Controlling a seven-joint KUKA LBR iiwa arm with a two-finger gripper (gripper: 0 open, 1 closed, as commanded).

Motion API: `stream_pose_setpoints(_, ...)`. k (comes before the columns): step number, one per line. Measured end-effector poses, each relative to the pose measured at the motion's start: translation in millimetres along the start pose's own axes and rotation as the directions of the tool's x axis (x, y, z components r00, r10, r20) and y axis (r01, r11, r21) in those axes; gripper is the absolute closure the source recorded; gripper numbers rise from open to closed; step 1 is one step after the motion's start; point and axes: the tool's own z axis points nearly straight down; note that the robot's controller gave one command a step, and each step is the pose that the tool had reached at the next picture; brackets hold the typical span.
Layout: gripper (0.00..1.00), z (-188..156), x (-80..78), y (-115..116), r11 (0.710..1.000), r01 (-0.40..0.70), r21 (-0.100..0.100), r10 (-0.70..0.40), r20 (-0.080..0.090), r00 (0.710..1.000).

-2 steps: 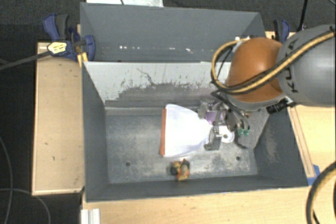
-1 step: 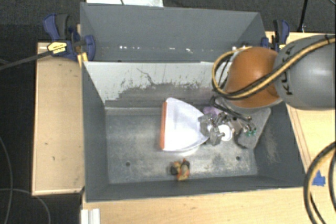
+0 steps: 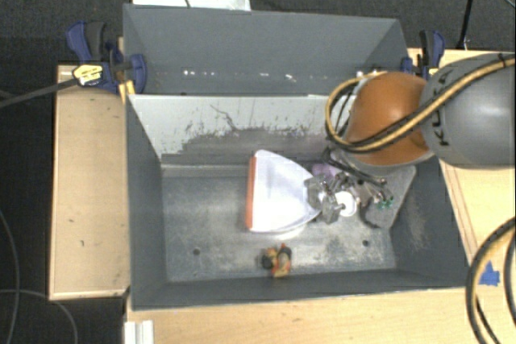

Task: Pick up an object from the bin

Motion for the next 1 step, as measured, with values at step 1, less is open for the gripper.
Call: stream_pose_setpoints(1,1.00,-143.7,-8.0,-19.3,1.000,-0.010,0.002,0.010,0.005,1.000)
